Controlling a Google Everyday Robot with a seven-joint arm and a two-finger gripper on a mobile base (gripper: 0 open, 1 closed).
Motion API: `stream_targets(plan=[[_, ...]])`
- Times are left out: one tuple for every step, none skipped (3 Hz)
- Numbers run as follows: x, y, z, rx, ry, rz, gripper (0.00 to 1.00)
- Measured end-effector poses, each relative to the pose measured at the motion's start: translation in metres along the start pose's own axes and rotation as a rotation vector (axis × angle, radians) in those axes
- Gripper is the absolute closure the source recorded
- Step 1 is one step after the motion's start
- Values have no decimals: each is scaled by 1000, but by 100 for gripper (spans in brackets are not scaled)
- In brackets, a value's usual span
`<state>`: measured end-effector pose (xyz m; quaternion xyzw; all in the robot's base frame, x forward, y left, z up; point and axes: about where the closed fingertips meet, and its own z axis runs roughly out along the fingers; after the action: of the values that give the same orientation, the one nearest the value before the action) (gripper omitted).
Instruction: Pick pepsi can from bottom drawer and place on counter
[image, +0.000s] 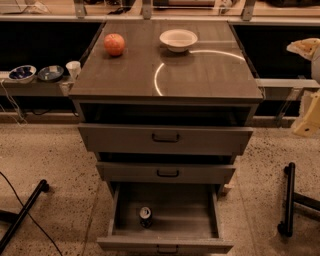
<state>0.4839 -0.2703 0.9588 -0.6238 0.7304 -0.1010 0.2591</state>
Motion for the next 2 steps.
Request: stream_targets(plan=[[0, 0, 0, 0, 0, 0, 0], [0, 10, 22, -47, -65, 9, 0]])
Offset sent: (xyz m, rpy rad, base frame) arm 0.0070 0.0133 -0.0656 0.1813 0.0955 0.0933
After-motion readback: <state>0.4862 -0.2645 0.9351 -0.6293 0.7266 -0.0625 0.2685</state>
